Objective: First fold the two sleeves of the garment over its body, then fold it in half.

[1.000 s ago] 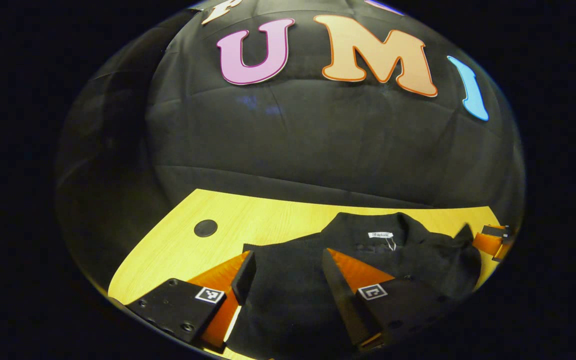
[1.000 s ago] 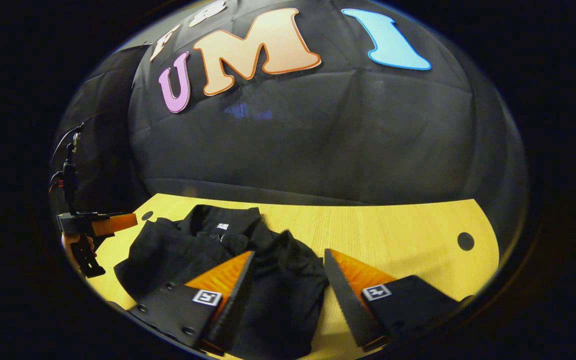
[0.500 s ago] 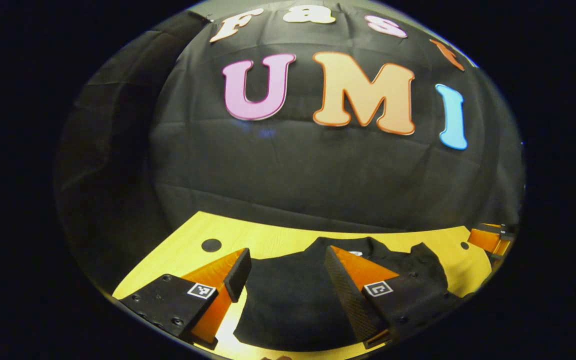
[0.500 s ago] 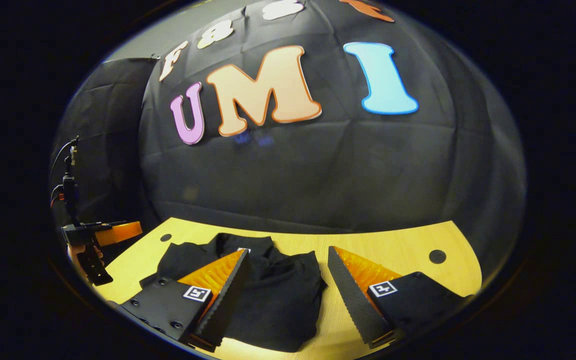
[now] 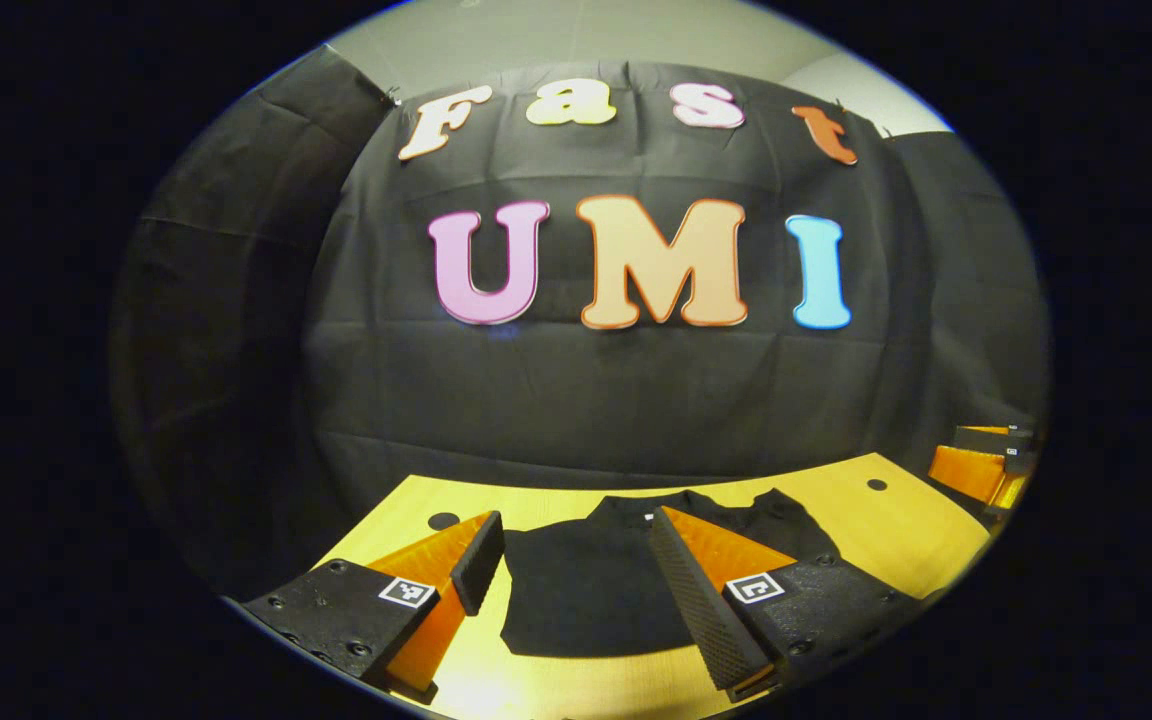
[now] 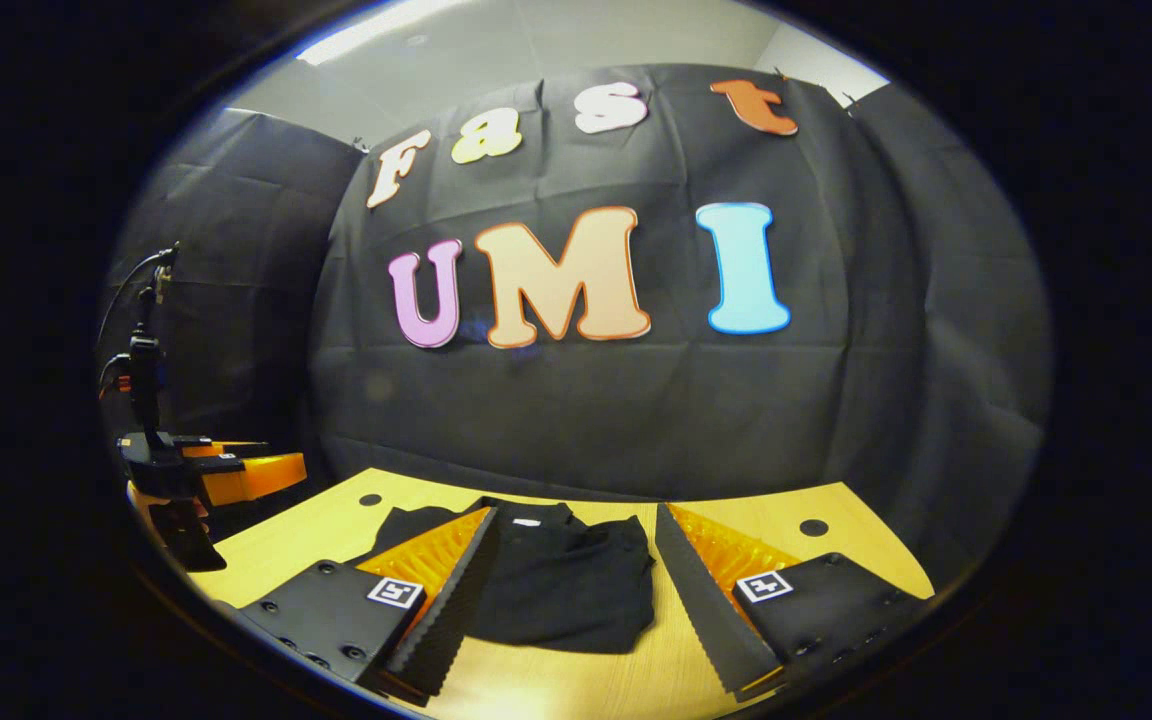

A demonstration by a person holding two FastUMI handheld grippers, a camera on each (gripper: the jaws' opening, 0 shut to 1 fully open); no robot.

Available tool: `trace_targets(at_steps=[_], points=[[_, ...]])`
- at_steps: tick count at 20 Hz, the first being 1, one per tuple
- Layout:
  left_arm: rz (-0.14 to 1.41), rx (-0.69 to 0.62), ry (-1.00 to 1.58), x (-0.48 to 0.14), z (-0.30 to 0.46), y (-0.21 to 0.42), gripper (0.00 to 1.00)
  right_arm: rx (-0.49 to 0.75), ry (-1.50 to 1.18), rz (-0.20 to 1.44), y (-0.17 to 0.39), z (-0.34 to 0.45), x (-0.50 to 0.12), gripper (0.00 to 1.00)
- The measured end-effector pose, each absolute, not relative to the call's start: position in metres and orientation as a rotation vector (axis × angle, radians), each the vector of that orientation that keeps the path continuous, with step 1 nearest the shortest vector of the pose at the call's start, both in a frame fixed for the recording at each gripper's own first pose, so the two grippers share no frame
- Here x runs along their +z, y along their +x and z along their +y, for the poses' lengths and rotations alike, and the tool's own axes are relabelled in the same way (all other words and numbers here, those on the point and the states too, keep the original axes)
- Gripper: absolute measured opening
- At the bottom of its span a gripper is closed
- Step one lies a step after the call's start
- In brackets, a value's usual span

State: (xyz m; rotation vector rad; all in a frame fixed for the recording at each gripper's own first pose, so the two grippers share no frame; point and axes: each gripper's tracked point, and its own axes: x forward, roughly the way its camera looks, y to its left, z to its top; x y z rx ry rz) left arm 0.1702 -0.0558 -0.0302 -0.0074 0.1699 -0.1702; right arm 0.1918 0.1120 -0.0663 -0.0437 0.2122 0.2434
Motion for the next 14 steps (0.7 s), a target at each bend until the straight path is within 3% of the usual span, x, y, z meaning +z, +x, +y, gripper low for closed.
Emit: trace_targets(at_steps=[5, 7, 9, 10, 11, 14], points=[[0.130, -0.154, -0.022, -0.016, -0.023, 0.105, 0.90, 0.211, 0.005, 0.142, 0.106, 0.125, -0.048, 0.98], [0.137, -0.134, -0.057, -0.019, -0.008, 0.085, 0.90, 0.226, -0.011, 0.122, 0.080, 0.134, -0.047, 0.94], [0.152, -0.127, -0.080, -0.024, 0.004, 0.068, 0.93, 0.215, -0.029, 0.102, 0.060, 0.136, -0.043, 0.97], [0.164, -0.113, -0.083, -0.026, 0.011, 0.060, 0.87, 0.215, -0.022, 0.092, 0.053, 0.141, -0.042, 0.94], [0.165, -0.106, -0.087, -0.027, 0.018, 0.053, 0.93, 0.218, -0.011, 0.090, 0.046, 0.145, -0.041, 0.94], [0.167, -0.129, -0.105, -0.026, 0.017, 0.039, 0.92, 0.224, 0.023, 0.106, 0.035, 0.154, -0.048, 0.95]])
